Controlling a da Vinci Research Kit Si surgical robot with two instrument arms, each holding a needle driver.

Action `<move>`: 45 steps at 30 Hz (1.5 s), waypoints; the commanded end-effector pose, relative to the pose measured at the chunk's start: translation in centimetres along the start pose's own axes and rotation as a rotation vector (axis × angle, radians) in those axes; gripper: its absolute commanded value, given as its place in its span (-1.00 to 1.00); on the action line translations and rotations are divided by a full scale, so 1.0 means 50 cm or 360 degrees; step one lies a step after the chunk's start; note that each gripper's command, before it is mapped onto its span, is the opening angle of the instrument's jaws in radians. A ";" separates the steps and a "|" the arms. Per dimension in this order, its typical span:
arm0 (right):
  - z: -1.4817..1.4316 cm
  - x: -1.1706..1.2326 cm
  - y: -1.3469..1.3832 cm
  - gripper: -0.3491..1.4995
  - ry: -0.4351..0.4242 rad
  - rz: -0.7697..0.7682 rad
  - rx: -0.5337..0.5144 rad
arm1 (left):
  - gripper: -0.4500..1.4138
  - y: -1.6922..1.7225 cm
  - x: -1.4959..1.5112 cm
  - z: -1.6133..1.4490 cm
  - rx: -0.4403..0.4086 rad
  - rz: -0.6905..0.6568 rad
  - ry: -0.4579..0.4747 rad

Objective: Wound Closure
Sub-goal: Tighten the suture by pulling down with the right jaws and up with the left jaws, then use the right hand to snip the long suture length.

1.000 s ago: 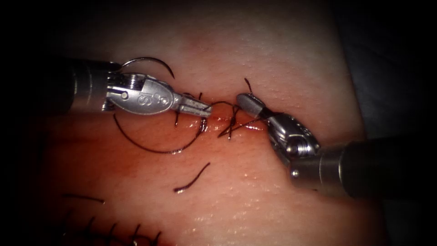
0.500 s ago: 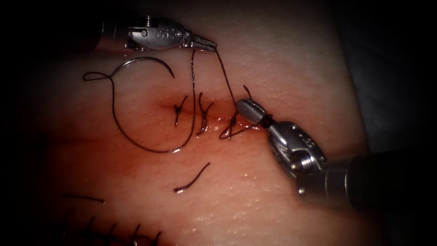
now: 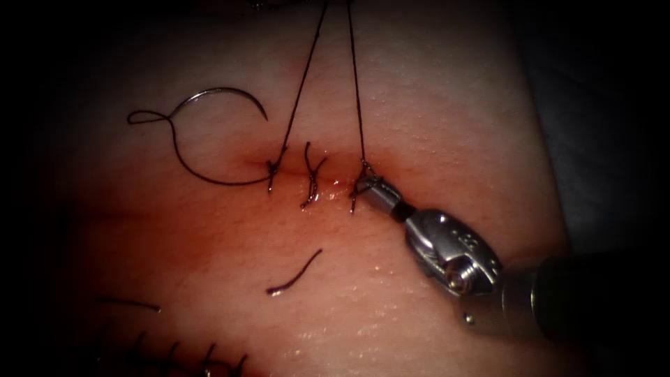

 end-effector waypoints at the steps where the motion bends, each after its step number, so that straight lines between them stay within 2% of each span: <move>1: 0.0001 -0.0021 -0.0007 -1.00 -0.0010 0.0000 0.0007 | -1.00 -0.0025 -0.0002 0.0016 0.0017 -0.0008 0.0007; 10: -0.0014 -0.0031 -0.0036 -1.00 -0.0025 -0.0077 0.0061 | -1.00 -0.0124 -0.0041 0.0048 0.0130 -0.0065 0.0040; 17: -0.0013 -0.0038 -0.0055 -1.00 -0.0022 -0.0133 0.0093 | -1.00 -0.0175 -0.0080 0.0064 0.0211 -0.0090 0.0059; 24: -0.0021 -0.0081 -0.0069 -1.00 -0.0055 -0.0186 0.0108 | -1.00 -0.0239 -0.0123 0.0097 0.0313 -0.0068 0.0057; 34: -0.0038 -0.0155 -0.0074 -1.00 -0.0140 -0.0324 0.0113 | -1.00 -0.0244 -0.0160 0.0118 0.0335 -0.0034 0.0047; 38: -0.0039 -0.0155 -0.0074 -1.00 -0.0144 -0.0324 0.0107 | -1.00 -0.0240 -0.0170 0.0114 0.0330 -0.0013 0.0045; 39: -0.0037 -0.0143 -0.0076 -1.00 -0.0127 -0.0313 0.0186 | -1.00 -0.0229 -0.0171 0.0104 0.0319 -0.0026 0.0050; 40: -0.0035 -0.0137 -0.0077 -0.56 -0.0123 -0.0327 0.0223 | -1.00 -0.0222 -0.0171 0.0097 0.0310 -0.0042 0.0054; 41: -0.0034 -0.0127 -0.0079 0.16 -0.0107 -0.0405 0.0252 | -1.00 -0.0211 -0.0169 0.0085 0.0297 -0.0067 0.0060; 42: -0.0033 -0.0120 -0.0080 0.55 -0.0106 -0.0438 0.0270 | -1.00 -0.0201 -0.0168 0.0075 0.0286 -0.0084 0.0065; 45: -0.0036 -0.0098 -0.0086 0.76 -0.0095 -0.0508 0.0330 | -1.00 -0.0164 -0.0158 0.0035 0.0225 -0.0123 0.0056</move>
